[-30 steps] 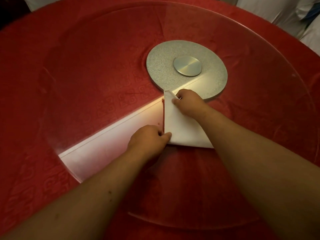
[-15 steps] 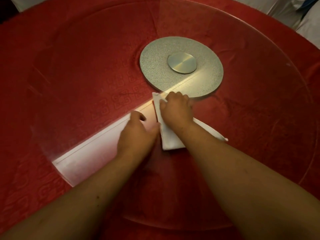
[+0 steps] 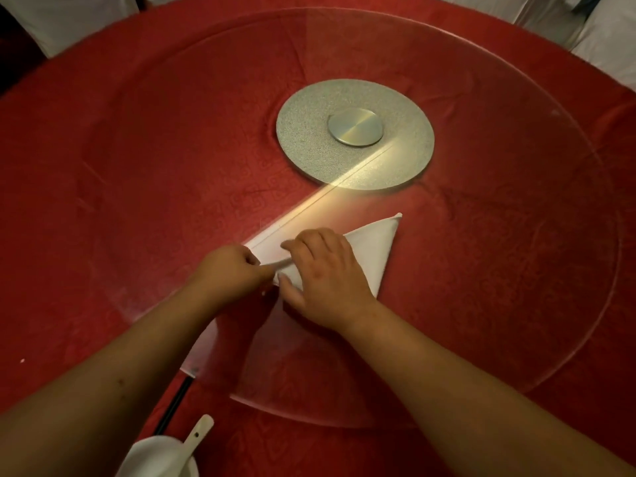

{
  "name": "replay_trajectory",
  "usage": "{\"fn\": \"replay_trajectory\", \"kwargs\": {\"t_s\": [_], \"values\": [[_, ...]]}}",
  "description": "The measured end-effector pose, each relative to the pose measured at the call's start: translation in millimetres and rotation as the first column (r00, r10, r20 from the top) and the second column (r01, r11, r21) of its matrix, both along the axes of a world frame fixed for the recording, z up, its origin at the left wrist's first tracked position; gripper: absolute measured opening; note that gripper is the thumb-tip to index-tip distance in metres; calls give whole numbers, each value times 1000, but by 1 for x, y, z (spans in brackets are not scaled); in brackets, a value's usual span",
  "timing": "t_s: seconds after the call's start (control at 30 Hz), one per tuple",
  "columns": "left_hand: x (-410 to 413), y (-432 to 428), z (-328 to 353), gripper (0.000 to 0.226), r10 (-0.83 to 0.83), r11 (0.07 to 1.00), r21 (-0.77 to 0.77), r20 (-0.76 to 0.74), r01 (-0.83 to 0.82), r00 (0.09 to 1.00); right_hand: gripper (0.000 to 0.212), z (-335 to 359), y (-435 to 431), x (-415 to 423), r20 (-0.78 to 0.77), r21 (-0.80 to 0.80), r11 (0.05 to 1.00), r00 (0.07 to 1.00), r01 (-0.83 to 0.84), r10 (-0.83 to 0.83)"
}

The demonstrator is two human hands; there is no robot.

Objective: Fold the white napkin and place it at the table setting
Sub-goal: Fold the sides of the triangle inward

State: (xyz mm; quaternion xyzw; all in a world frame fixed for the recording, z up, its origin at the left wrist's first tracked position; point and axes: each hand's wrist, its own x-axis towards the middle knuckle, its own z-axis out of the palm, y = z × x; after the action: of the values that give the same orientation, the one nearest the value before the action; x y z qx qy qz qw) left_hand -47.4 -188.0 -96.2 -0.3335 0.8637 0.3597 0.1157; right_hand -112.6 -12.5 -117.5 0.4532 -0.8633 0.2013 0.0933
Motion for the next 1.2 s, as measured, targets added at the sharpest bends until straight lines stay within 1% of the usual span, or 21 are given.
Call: {"fn": "replay_trajectory", "kwargs": {"t_s": [0.03,0.07,0.13,0.2,0.3,0.37,0.4,0.43,0.47,0.5,0.53,0.57,0.6,0.67,0.7,0.73,0.8,0.93,1.07,1.13,1.2], "values": [[2,4,6,27,36,992,123,55,-43,998,49,1,8,9,13,11,1000,1000,-1,1],[6,9,13,27,35,971,230,128,-64,991,51,1,17,17,19,42,999,1000,-6,5],[14,20,25,24,-42,930,364,245,-51,969,52,-1,34,31,30,129,992,1000,-13,9],[21,35,32,25,-144,886,463,302,-13,942,50,-4,50,41,52,172,985,999,4,-13],[32,60,39,31,-321,811,578,312,90,894,45,-9,75,52,52,158,987,998,9,-17],[38,72,39,25,-387,766,628,278,138,879,40,-13,92,59,32,141,990,999,-12,7],[41,77,38,29,-394,766,621,252,165,884,38,-15,100,63,25,131,991,1000,-21,18],[43,81,34,35,-386,800,560,207,215,899,35,-15,107,66,19,122,992,999,-33,31],[45,84,29,38,-370,860,426,145,279,918,32,-15,115,68,15,118,992,999,-50,49],[47,85,23,37,-358,915,219,57,338,932,31,-15,121,69,14,120,990,997,-71,70],[49,84,16,33,-381,925,-28,-40,380,924,30,-13,127,70,15,126,988,996,-90,89],[52,84,10,32,-450,877,-239,-103,417,887,30,-12,132,71,18,131,986,995,-104,103],[54,83,4,39,-541,799,-379,-114,467,834,31,-11,136,72,23,132,985,994,-111,109],[57,82,-9,51,-691,630,-520,-35,577,722,33,-9,142,73,34,131,984,993,-119,115],[57,83,-15,53,-727,566,-562,6,604,687,33,-9,144,73,38,130,984,992,-124,120],[56,84,-19,52,-742,531,-585,29,613,670,33,-9,145,73,40,130,983,991,-129,125],[54,88,-21,51,-746,528,-598,13,603,666,33,-10,146,73,47,129,983,991,-131,126],[52,89,-19,55,-723,589,-563,-45,580,690,31,-12,150,72,79,123,984,990,-127,117],[45,88,-17,59,-680,667,-462,-56,585,731,26,-7,152,66,117,110,985,986,-130,117],[40,88,-17,60,-650,713,-398,-65,578,757,20,0,149,60,185,100,989,979,-105,85],[36,87,-20,59,-620,752,-352,-90,558,779,13,11,140,51,307,71,997,952,-14,-9]]}}
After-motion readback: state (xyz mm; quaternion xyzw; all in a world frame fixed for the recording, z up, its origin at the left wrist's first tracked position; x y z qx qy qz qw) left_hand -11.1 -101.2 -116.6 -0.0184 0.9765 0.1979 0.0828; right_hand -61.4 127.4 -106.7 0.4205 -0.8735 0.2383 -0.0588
